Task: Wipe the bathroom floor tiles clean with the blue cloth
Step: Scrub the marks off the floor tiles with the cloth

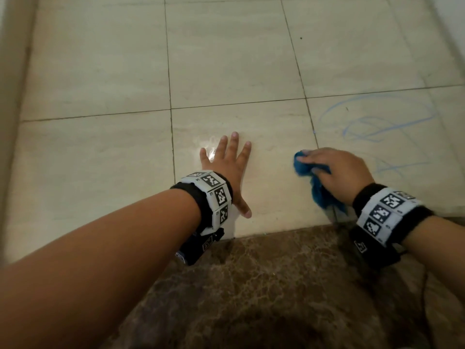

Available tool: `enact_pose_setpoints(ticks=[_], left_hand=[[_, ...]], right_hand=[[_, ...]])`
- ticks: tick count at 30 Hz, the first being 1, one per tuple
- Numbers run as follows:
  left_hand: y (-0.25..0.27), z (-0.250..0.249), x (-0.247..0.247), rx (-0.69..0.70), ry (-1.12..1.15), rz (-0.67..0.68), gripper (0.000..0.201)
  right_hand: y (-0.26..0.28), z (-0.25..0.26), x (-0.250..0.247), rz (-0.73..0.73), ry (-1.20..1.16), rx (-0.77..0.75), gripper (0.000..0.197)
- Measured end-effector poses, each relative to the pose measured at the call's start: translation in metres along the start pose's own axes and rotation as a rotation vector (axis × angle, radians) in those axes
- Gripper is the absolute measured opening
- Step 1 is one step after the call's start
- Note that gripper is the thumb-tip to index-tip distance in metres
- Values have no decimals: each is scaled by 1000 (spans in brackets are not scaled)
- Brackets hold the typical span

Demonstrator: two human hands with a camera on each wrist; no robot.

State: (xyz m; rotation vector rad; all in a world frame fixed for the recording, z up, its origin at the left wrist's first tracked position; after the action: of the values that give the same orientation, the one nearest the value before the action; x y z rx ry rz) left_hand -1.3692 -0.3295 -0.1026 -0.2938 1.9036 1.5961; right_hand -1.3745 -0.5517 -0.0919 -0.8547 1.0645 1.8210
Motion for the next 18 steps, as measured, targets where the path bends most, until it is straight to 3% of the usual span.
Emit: enact_pose_setpoints(ticks=[2, 5, 7, 9, 12, 14, 18], left_hand=[[1, 1, 1, 4, 4, -7, 149], [0, 1, 2, 1, -3, -15, 149], [-1, 1, 2, -3, -7, -20, 149], [1, 0, 2, 0, 2, -18, 149], [2, 1, 2, 6, 19, -19, 149], [1, 1, 2, 6, 20, -17, 148], [-2, 1, 4, -3, 3, -32, 150]], right_hand=[[3, 0, -1, -53, 22, 58, 40], [12, 50, 25, 112, 130, -246, 41], [5, 66, 30, 214, 144, -351, 39], [-21, 51, 19, 149, 97, -263, 40], [-47, 8, -14, -108, -103, 59, 41], [-48, 9, -14, -134, -70, 107, 42], [-39, 62, 22, 134, 185, -215, 45]])
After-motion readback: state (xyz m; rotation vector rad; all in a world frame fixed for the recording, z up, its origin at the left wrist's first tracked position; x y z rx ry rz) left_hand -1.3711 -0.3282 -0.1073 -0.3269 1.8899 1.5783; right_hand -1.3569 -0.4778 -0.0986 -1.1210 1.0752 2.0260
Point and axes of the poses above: each hand's wrist, its own y-axis away from the middle knuckle, its own x-axis out of the palm, z = x × y, the point moved 5 cm from there along -y, towards the middle knuckle, and after that the axes turned 8 degrees about z, right-handed, at the moved point
